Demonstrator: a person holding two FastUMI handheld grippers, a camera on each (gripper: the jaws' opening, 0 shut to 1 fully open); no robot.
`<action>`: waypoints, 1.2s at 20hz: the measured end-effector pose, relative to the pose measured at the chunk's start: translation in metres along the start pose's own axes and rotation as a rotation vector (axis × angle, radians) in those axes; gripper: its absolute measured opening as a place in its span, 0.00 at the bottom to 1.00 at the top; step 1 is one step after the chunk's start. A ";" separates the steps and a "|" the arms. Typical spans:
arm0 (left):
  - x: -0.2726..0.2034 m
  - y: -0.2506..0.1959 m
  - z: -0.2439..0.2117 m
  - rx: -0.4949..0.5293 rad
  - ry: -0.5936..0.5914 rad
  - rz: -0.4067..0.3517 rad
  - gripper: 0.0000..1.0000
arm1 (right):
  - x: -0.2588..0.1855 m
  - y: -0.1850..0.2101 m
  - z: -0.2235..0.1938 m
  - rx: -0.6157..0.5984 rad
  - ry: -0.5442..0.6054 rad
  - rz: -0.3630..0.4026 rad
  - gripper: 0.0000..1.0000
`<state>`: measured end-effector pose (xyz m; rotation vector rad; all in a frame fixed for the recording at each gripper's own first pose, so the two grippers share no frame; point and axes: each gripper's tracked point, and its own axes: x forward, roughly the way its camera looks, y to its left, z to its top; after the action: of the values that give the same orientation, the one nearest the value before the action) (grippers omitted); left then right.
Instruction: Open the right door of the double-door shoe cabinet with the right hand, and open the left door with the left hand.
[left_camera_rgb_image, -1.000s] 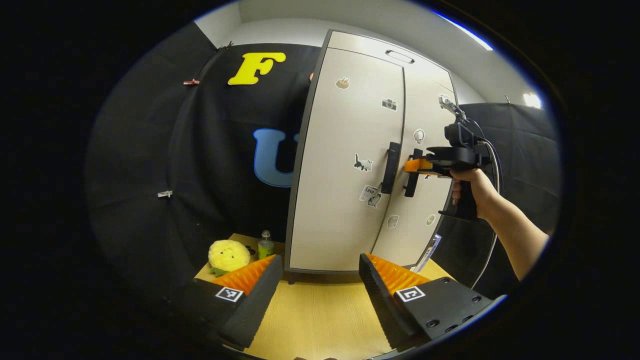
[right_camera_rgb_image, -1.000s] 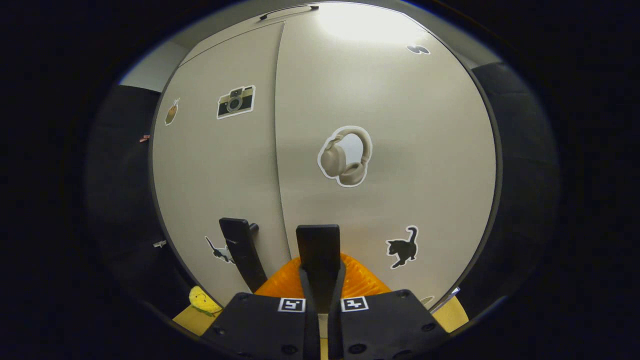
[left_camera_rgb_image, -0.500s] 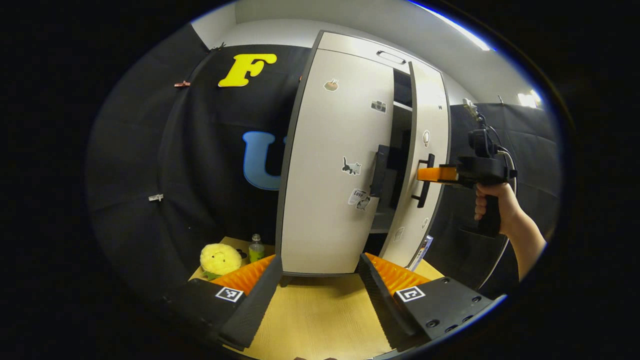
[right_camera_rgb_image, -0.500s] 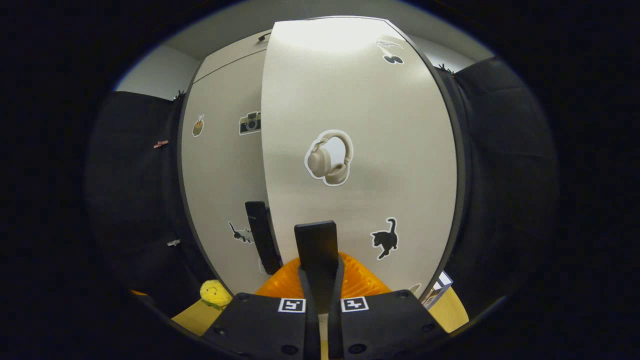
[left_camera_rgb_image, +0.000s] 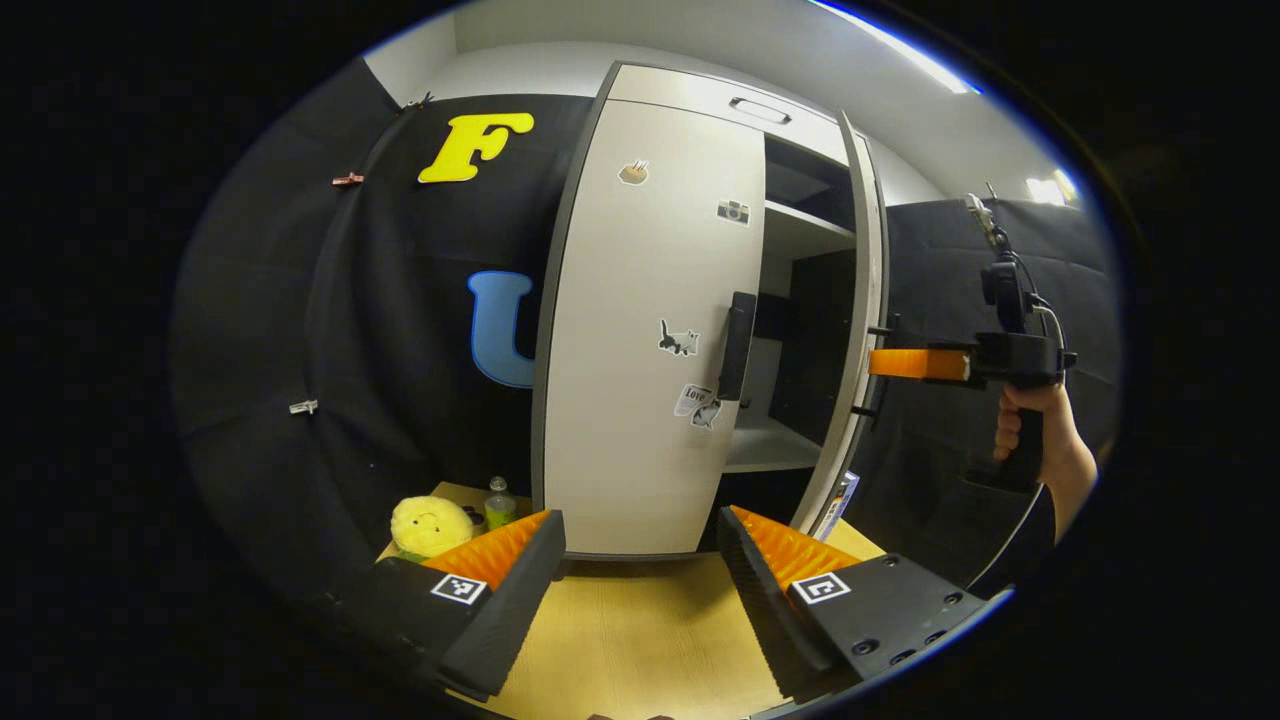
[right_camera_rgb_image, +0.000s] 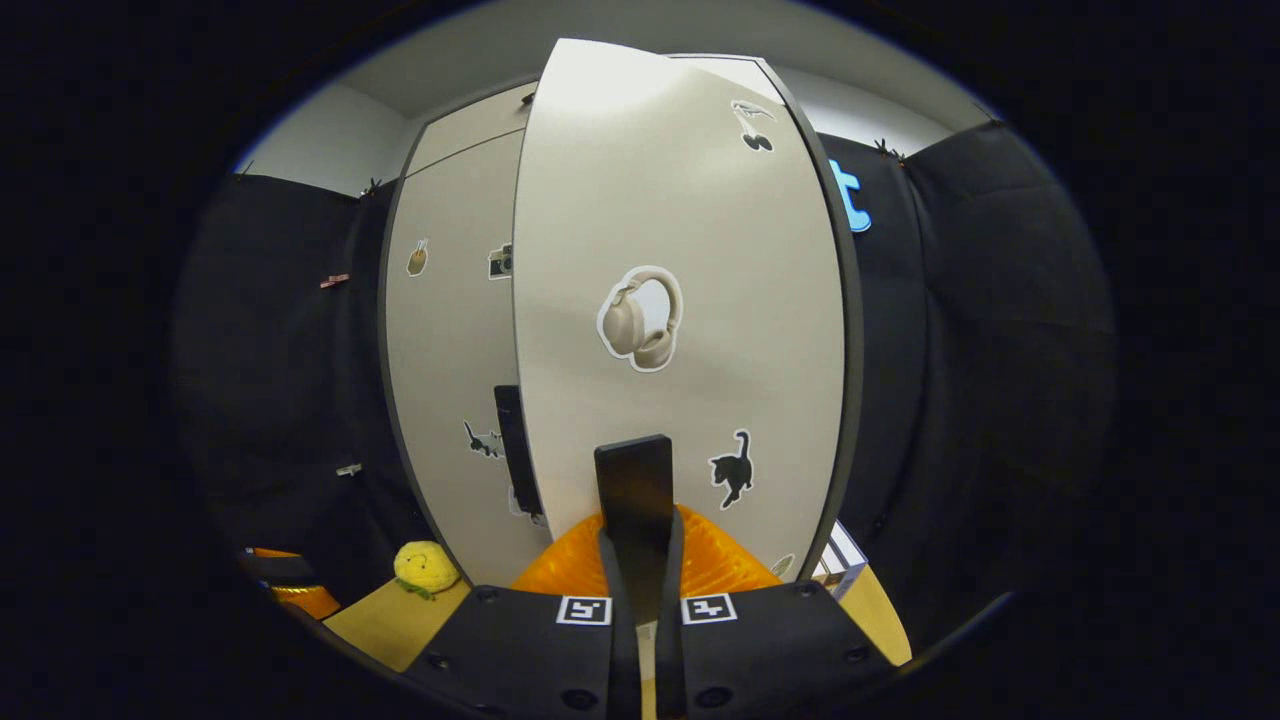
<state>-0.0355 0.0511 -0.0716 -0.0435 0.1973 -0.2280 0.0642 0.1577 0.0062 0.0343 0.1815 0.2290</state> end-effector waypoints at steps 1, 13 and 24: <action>0.001 -0.002 0.001 -0.002 0.000 0.002 0.95 | -0.004 -0.004 0.000 0.002 0.000 -0.001 0.10; 0.011 -0.025 0.000 -0.005 0.004 0.043 0.95 | -0.033 -0.038 0.000 0.011 0.015 -0.013 0.10; 0.026 -0.048 0.002 -0.006 -0.009 0.055 0.95 | -0.044 -0.083 0.005 0.016 -0.013 -0.113 0.09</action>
<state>-0.0207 -0.0011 -0.0712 -0.0454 0.1901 -0.1725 0.0410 0.0671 0.0148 0.0408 0.1717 0.1149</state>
